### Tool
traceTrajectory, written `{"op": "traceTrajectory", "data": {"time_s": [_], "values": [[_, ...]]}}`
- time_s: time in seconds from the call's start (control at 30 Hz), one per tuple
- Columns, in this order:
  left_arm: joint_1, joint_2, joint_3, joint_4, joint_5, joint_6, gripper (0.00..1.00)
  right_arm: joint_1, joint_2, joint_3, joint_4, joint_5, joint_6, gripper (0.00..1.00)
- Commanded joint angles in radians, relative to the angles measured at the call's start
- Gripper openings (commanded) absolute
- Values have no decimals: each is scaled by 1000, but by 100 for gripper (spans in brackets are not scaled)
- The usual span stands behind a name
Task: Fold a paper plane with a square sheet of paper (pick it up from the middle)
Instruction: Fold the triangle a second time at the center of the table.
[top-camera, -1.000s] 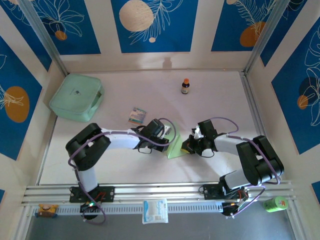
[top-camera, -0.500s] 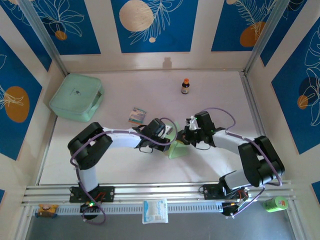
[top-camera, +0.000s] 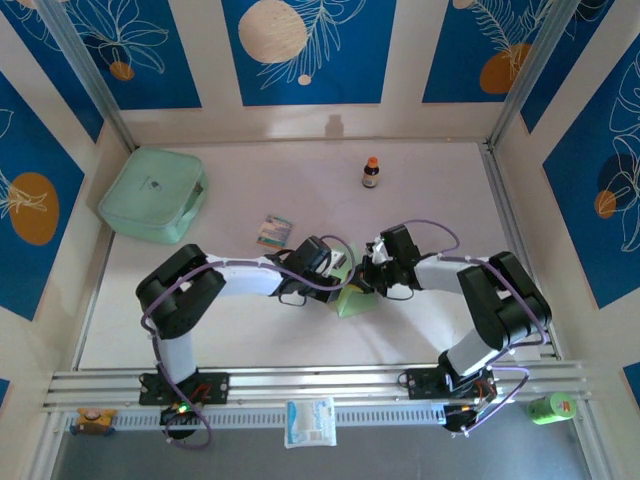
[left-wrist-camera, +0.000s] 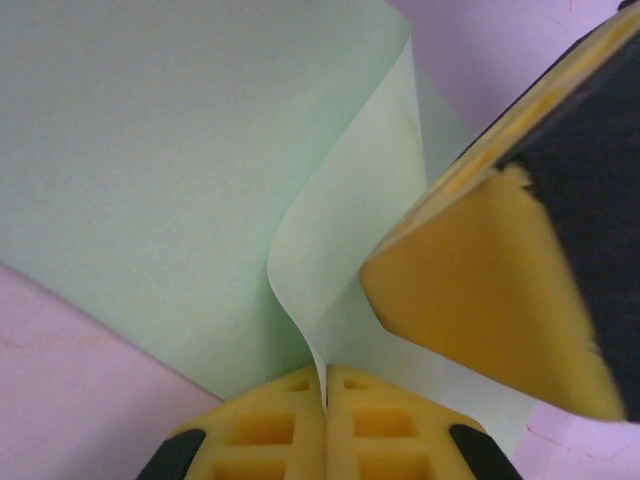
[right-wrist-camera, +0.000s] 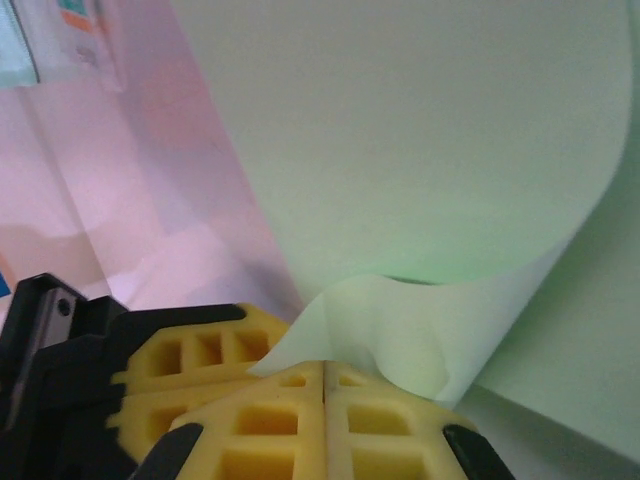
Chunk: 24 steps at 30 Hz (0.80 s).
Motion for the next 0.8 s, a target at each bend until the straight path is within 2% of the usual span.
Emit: {"op": "traceTrajectory", "data": {"time_s": [0.0,0.33,0.53,0.77], "values": [[7,30,14,-62,19,21,4,-1,25,-12,-14,13,-13,3],[7,50,34,-93,34,28,4,-27,35,-86,31,1,-1,3],[8,54,44,-110,33,32,4,-47,-47,-14,-35,-11,-35,4],[8,62,54,-120,44,33,4,-94,-5,21,-82,23,-90,4]]}}
